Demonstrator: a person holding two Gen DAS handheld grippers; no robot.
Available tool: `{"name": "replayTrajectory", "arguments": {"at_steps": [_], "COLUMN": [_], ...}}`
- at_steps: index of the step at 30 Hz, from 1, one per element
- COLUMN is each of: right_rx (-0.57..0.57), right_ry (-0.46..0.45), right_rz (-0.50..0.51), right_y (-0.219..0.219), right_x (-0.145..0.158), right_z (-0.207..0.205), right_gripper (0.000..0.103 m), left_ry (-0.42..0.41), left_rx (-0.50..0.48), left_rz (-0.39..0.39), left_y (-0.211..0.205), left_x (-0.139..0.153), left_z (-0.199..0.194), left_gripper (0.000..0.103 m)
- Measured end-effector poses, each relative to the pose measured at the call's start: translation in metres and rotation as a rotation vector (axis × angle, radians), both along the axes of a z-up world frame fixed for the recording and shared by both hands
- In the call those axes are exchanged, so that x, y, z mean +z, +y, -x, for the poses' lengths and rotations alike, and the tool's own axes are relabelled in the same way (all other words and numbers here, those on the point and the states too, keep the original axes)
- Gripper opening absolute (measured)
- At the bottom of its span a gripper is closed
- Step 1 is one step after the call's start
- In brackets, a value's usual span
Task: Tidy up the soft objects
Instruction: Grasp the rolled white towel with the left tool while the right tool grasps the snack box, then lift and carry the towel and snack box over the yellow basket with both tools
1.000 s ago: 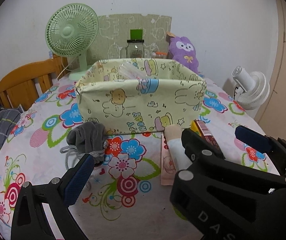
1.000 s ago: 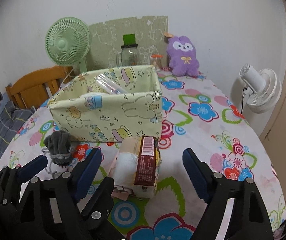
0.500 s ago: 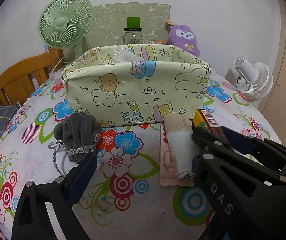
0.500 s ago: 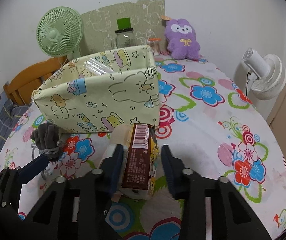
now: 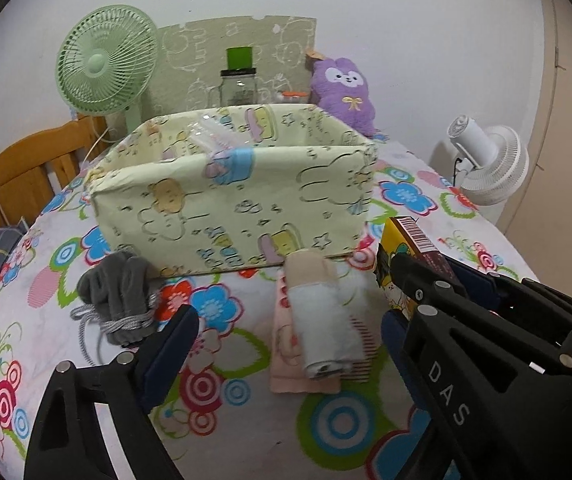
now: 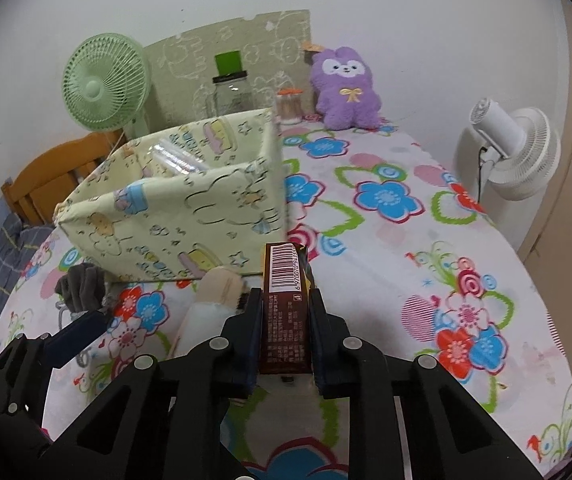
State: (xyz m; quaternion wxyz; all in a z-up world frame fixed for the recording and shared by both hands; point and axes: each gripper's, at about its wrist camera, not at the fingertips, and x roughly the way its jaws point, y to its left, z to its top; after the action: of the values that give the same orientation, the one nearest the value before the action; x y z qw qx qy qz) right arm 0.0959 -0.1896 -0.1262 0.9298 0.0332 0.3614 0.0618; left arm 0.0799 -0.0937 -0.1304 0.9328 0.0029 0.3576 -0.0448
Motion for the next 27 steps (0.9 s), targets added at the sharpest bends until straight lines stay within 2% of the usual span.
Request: {"name": "replayTrajectory", "arguments": {"at_steps": [5,8,10,19,27], "right_rx": [-0.029,-0.042,-0.048,-0.059,-0.048], "right_ry": [0.005,0.008,0.012,0.031,0.036], "right_rz": [-0.003,-0.003,-0.002,0.001,-0.003], "right_y": [-0.011,-0.016,-0.018,-0.021,-0.016], "right_x": [-0.002,-0.003,-0.005,-0.011,-0.009], "right_z": [-0.003,-0.004,-0.005,-0.009,-0.01], "right_gripper": [0.024,0.024,0.024,0.024,0.024], "left_ry": [0.02,0.038,0.056,0.074,0.061], "left_rx": [-0.012,-0.011,-0.016,-0.009,0.0], "left_rz": [0.013,0.017,0.021,0.018,0.019], "left_y": [-0.007,-0.011,-0.012,-0.013,-0.008], "left_x": [-0.004,-0.007,-0.011,-0.017,-0.013], "left_z": [-0.007,-0.012,-0.016,-0.02,-0.018], "left_gripper": [0.072,0.057,0.043,0.025,0.02]}}
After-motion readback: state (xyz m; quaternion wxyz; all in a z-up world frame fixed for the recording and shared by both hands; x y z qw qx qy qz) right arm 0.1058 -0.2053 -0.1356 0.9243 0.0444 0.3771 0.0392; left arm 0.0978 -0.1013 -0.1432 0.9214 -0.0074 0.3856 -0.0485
